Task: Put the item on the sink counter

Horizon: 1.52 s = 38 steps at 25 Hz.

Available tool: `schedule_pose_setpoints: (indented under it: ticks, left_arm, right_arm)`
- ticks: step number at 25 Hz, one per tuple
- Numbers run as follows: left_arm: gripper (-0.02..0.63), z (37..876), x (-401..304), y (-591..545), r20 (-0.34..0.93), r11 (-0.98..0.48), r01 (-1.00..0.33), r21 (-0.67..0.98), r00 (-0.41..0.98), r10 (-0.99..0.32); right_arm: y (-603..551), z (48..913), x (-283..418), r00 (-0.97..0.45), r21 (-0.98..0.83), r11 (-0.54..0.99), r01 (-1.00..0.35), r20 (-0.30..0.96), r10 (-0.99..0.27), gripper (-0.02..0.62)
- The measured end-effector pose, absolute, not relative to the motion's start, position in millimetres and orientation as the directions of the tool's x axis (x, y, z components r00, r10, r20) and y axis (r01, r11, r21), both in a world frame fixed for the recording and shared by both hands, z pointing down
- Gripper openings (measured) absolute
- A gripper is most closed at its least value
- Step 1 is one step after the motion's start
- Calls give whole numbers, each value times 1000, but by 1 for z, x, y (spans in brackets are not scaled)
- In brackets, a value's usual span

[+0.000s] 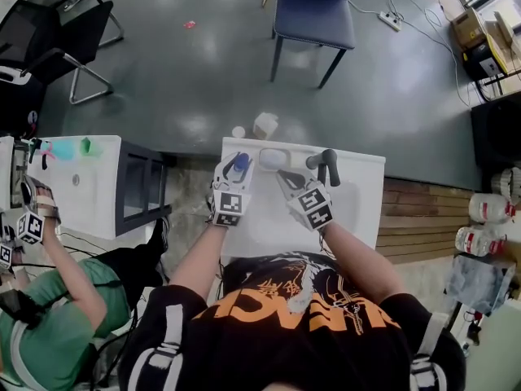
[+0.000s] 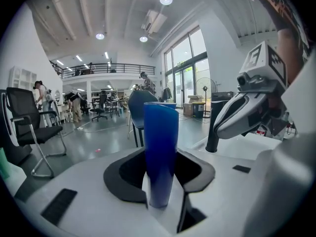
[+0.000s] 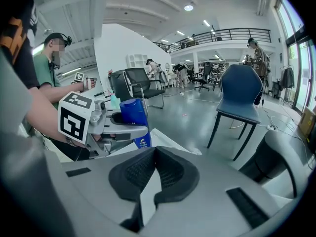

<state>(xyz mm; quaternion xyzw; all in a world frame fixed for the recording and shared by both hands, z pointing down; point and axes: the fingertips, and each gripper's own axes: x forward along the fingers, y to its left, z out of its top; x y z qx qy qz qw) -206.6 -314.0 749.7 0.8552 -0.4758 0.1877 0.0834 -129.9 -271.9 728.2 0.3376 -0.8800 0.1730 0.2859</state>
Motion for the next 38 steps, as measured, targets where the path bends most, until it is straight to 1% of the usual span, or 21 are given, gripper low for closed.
schedule_pose_setpoints:
  ticks: [5,8,15,20,26,28,29,30,32,38]
  left_arm:
    - [177,749,-210,-311,411,-533,-845,-41,472,-780]
    - [232,744,-210,-313,397,-532,-846,-36,476,-785]
    - [249,742,-210,-310,417,-538,-841,-57,469,-778]
    - [302,724,-207,-309,412,-554,-828,-88,476,-777]
    - [302,689,-213,-299,382,-517,-845,-140,435,-815]
    - [302,671,-214,-296,355,-499,-854,-150,424,-833]
    - [296,660,-213,-293,333,-491,-857,-155,423,-843]
    - [270,651,-212,-289,315,-486,-859,-160,422,-850]
    - [156,636,-207,-278,296,-489,-855,-174,429,-854]
    - [89,611,-171,-262,279,-526,-829,-192,467,-839]
  right_arm:
    - [-268,727,-130,-609,-109,714,-691,620,-494,14]
    - [-266,726,-131,-613,-113,715,-690,616,-495,14]
    - [-262,720,-128,-614,-106,714,-692,607,-505,14]
    - [-258,712,-118,-616,-101,709,-698,588,-524,14]
    - [-242,690,-110,-632,-87,715,-694,549,-547,14]
    - [-236,676,-107,-644,-80,720,-689,523,-559,14]
    - [-233,668,-105,-650,-80,720,-689,508,-566,14]
    - [-230,662,-102,-653,-80,718,-691,494,-573,14]
    - [-223,650,-95,-657,-80,712,-698,468,-591,14]
    - [-221,616,-69,-659,-73,693,-717,393,-641,14]
